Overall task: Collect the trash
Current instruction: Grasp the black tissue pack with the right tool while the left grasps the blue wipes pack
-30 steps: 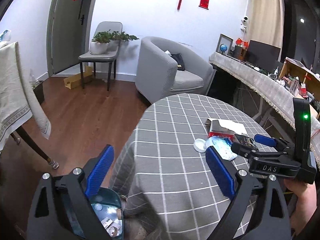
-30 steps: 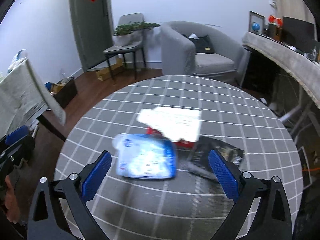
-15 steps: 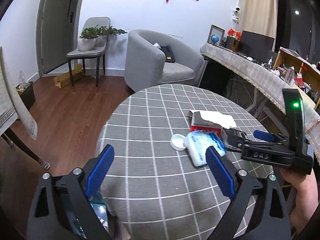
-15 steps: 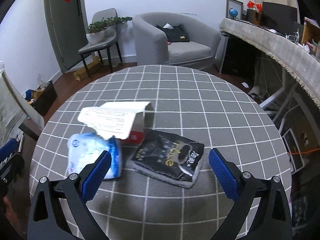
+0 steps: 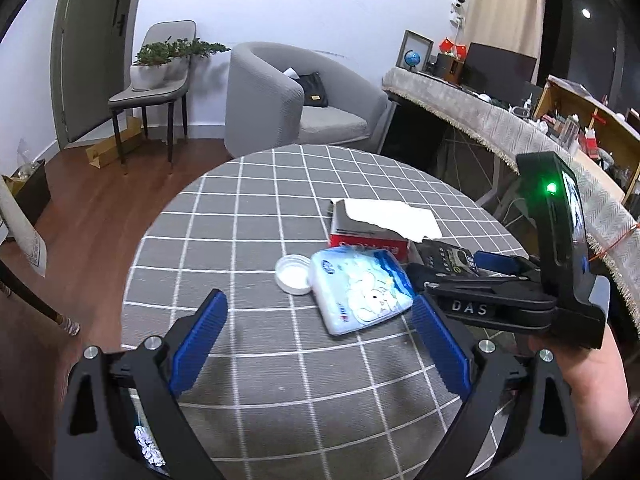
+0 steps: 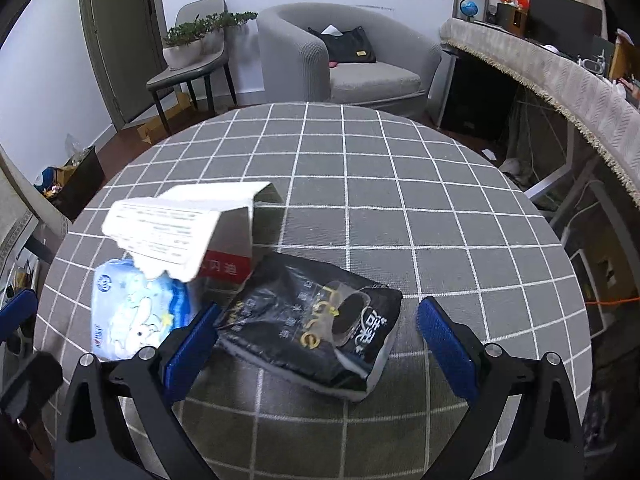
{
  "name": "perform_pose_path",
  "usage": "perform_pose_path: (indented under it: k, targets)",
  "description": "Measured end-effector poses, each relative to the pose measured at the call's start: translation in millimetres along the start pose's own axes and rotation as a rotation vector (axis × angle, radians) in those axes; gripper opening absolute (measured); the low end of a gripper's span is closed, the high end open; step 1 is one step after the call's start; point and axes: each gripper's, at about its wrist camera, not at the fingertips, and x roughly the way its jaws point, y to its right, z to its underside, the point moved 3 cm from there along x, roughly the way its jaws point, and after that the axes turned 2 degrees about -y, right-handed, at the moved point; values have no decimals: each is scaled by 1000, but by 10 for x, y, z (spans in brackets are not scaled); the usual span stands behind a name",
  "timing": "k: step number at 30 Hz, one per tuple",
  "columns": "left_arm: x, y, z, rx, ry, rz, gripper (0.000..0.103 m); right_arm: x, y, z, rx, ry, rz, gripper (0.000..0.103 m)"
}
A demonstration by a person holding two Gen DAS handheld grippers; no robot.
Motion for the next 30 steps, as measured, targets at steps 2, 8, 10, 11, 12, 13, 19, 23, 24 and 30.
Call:
perform_pose_path:
  k: [2,8,10,11,12,13,19,23,24,30]
  targets:
    - [23,40,3,8,-6,0,95,0,-4,8,6,0,-23,98]
    - [158,168,10,20,-50,-11,95,-53,110,-9,20,20,-85,82]
    - [204,210,13,20,-64,-20,95,-89,167,-21,33,26,-112,81]
    - [223,228,11,18,-69,-24,95,-105,189,-30,38,31,-115,81]
    - [244,246,6,14,-74,-29,95,-133,217,-34,44,39,-115,81]
    - [257,262,6,12,-78,-35,96,-164,264,-41,49,48,-110,81]
    - [424,338,10,2,-128,-90,96,-246,505,-31,93,77,-112,81]
    - [546,357,36,1,-173,-133,97,-216,608,-7,101,70,-115,81]
    - [562,348,33,-10,-178,-137,97,-211,634,-1,104,68,-118,81]
    - [616,320,-15,-44,-180,-190,97,-224,675,47,111,66,-133,81]
